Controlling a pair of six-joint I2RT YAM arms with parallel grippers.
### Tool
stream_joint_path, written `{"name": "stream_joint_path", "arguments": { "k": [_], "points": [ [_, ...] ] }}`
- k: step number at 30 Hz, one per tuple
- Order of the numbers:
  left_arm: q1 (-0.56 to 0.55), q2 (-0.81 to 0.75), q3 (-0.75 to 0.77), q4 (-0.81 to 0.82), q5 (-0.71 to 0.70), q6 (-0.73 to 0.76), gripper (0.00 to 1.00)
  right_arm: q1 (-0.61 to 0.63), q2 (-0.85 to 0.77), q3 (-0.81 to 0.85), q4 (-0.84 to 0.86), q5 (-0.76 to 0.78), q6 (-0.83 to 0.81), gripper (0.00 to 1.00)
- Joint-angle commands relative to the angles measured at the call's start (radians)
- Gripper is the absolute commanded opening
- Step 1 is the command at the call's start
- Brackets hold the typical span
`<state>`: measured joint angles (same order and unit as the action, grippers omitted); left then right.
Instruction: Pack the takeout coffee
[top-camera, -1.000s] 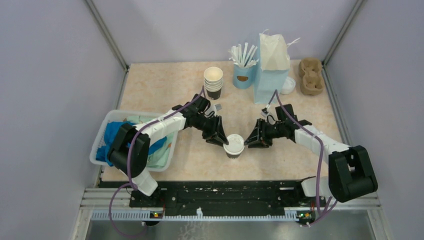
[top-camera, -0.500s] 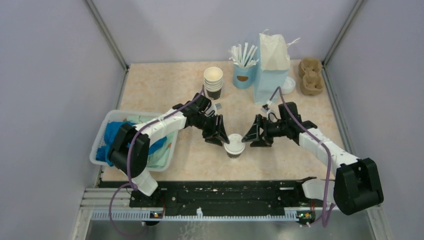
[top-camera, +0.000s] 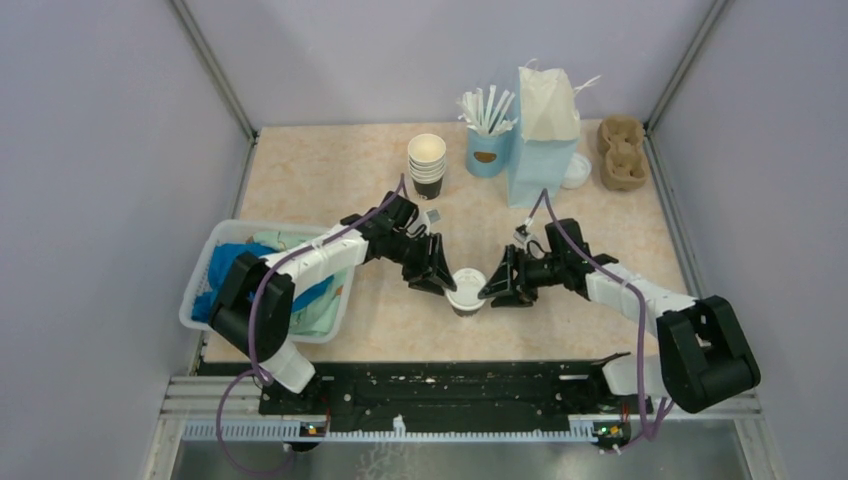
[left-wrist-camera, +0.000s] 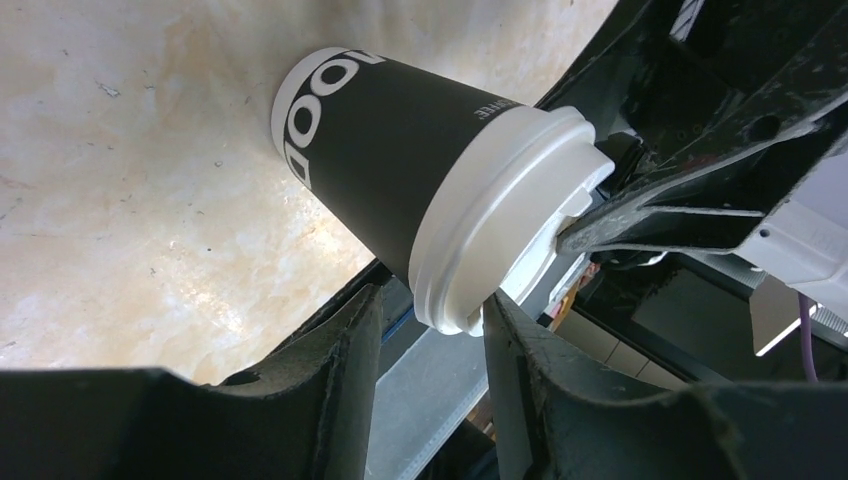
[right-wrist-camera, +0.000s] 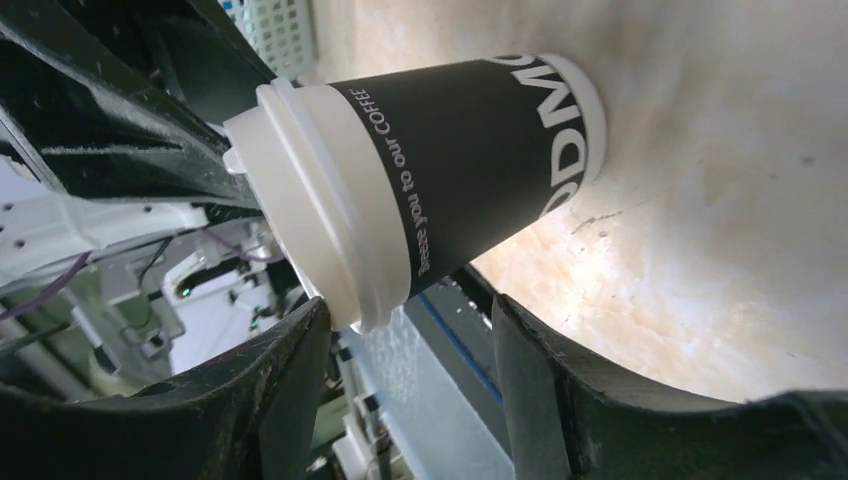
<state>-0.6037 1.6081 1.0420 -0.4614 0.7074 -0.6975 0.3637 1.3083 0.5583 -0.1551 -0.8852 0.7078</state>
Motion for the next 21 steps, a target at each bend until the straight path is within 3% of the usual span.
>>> {"name": "stream_joint_path", "arguments": {
  "k": [1,5,12,16,21],
  "points": [
    [-0.007,-0.031,0.000,-0.030,-0.049,0.015,0.49,0.006,-0.060,0.081,-0.140,0.200,-0.090,0.60],
    [0.001,-0.051,0.075,-0.033,0.010,-0.011,0.63,0.007,-0.040,0.147,-0.199,0.115,-0.132,0.63],
    [0.051,0.002,0.171,-0.053,0.011,0.031,0.82,0.007,0.012,0.184,-0.175,0.067,-0.131,0.78],
    [0.055,0.069,0.194,-0.064,0.040,0.067,0.73,0.006,0.050,0.169,-0.117,0.056,-0.109,0.76],
    [0.053,0.079,0.110,-0.021,0.052,0.084,0.56,0.005,0.074,0.104,-0.039,0.051,-0.090,0.69]
  ]
}}
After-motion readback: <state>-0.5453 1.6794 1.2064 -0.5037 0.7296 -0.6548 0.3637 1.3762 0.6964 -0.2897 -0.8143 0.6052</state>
